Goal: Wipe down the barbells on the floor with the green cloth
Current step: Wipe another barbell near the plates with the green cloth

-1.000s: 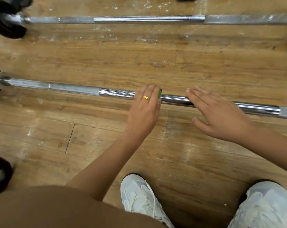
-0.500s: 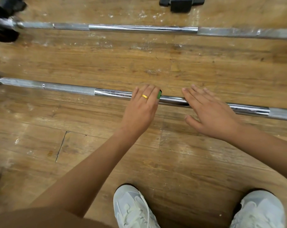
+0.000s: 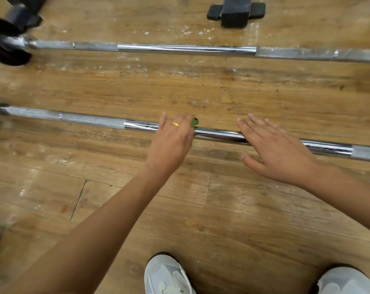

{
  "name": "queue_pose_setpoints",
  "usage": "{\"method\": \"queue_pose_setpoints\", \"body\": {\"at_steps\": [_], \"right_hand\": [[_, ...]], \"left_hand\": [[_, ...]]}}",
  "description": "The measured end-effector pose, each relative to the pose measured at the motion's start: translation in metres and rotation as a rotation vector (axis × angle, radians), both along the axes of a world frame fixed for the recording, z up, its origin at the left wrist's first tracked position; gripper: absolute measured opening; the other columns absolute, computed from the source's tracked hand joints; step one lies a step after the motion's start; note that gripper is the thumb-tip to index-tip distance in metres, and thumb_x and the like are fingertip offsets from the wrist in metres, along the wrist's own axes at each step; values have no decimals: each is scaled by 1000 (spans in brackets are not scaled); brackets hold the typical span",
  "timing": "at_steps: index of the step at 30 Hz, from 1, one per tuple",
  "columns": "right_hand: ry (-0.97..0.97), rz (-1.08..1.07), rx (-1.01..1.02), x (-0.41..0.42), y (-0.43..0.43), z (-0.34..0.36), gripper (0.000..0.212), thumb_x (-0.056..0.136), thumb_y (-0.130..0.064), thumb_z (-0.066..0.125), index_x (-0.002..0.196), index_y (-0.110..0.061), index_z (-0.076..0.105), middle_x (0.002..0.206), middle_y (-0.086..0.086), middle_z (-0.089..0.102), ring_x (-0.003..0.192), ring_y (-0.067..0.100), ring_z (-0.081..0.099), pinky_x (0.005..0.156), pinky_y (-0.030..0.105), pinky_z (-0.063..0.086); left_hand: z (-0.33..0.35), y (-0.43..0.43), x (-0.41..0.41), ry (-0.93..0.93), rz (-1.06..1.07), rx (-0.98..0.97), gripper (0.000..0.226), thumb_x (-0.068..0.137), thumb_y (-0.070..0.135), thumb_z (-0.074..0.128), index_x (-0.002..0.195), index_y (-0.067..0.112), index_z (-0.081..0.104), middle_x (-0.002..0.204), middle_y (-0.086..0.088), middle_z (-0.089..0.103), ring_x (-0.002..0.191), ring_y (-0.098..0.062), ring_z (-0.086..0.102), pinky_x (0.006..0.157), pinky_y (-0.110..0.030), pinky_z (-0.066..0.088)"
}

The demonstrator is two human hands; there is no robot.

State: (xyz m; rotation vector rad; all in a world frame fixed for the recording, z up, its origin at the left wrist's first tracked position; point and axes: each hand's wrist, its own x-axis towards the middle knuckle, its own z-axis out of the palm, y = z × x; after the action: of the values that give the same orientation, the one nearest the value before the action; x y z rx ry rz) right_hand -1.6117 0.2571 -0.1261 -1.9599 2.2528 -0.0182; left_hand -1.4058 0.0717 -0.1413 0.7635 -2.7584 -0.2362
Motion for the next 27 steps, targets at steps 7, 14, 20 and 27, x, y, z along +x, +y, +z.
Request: {"method": "queue_pose_setpoints", "body": {"at_steps": [7, 14, 20, 27], "right_hand": [[-23, 13, 3, -12, -9, 0, 83, 96, -55, 35, 160, -13, 2, 167, 3, 15, 154, 14, 2, 122, 30, -1], [-72, 10, 25, -26, -17, 1, 84, 97, -56, 36, 160, -17, -4, 168, 2, 10, 154, 12, 1, 121, 26, 2], [-102, -22, 42, -32, -20, 2, 87, 91, -62, 27, 160, -20, -4, 167, -1, 10, 154, 10, 4, 121, 31, 15], [-108, -25, 36, -34, -20, 5, 88, 92, -64, 32, 160, -23, -5, 165, -3, 12, 150, 5, 8, 119, 34, 26]], "left_hand": [[0, 11, -11, 64, 36, -24, 35, 102, 7, 44, 133, -1, 55, 133, -17, 58, 129, -36, 50, 117, -53, 29], [3, -7, -17, 1, 30, -11, 36, 104, 13, 41, 138, 8, 52, 137, -11, 58, 130, -28, 50, 121, -52, 21], [5, -13, -12, 28, 158, -2, 38, 104, 10, 41, 139, 4, 52, 142, -13, 54, 137, -30, 43, 117, -51, 28], [7, -11, -20, -34, 0, -10, 42, 102, 13, 41, 144, 12, 47, 145, -6, 53, 142, -24, 40, 121, -52, 19]]}}
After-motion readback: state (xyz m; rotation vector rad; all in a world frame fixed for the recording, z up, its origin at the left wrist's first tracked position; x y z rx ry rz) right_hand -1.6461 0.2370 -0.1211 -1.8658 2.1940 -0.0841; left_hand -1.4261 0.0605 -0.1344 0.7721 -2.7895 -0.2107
